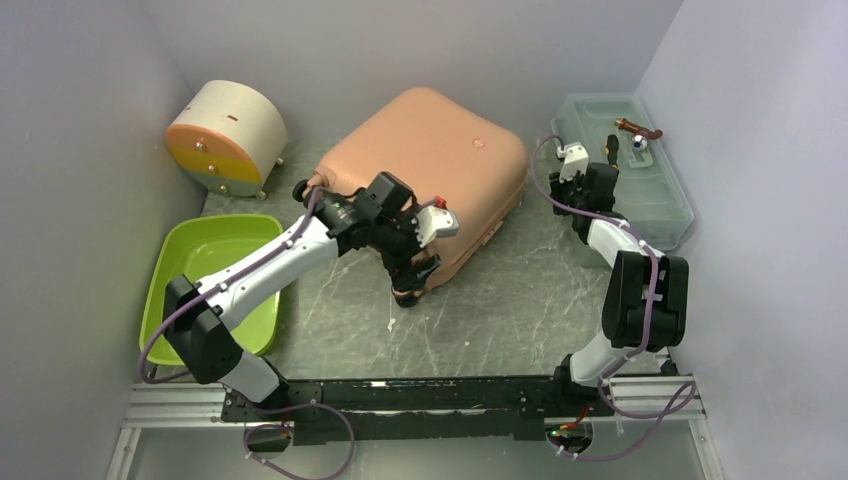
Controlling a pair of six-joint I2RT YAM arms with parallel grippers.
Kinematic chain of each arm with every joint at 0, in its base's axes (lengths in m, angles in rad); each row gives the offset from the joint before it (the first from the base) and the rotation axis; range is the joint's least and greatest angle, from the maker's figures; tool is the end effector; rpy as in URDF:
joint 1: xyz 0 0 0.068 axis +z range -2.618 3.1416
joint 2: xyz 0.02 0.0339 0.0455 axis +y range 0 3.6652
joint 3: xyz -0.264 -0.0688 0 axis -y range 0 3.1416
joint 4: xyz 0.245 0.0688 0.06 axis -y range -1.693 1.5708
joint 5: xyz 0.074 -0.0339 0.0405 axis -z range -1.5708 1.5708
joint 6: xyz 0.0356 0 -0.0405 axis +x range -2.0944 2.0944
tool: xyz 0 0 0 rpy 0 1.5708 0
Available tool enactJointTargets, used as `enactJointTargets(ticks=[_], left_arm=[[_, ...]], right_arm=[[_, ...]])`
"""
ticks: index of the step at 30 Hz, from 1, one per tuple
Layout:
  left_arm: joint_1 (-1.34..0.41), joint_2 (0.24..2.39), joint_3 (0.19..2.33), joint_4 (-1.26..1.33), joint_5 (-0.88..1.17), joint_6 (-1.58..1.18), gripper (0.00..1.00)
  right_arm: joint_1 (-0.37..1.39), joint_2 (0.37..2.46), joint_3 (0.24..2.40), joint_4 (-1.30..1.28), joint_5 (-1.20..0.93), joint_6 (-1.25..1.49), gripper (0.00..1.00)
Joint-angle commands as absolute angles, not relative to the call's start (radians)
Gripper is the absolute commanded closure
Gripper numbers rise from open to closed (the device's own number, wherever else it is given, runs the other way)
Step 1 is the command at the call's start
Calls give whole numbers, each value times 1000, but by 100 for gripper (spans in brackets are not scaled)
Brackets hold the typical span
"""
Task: Open, take out, and arrange the luggage
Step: Adjust the luggage at the center of the board, then hold the wheels of the luggage.
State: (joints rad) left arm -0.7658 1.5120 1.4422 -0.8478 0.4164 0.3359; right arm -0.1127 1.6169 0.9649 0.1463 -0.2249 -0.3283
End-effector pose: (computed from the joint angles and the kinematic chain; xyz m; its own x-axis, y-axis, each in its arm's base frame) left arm 0.2191 -0.2307 0.3352 -0.2731 0.6808 -0.6796 0.9544 0.2801 -0.1029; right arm 0.3570 -0.0324 0.2236 -0.4285 -0.2678 -0.8629 -0.2349 0.9552 -0.1798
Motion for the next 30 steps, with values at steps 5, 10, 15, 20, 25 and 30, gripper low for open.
enactJointTargets(ticks=[5,10,15,20,25,30], left_arm=[[-815,1544,1461,-792,149,314,0],[-814,1545,1440,-794,97,317,12],[-813,1501,1382,-786,79,317,46],[-787,1452,1354,-812,100,345,77],[-707,1385,1316,-853,162,388,100],[-617,1295,1230,-841,216,416,100]], right_arm=[[-167,1563,994,130,-330,-285,66],[-167,1557,975,148,-396,-300,64],[-167,1555,968,141,-440,-325,63],[-167,1556,966,129,-487,-334,63],[-166,1537,907,182,-586,-395,60],[-166,1520,872,200,-718,-448,53]])
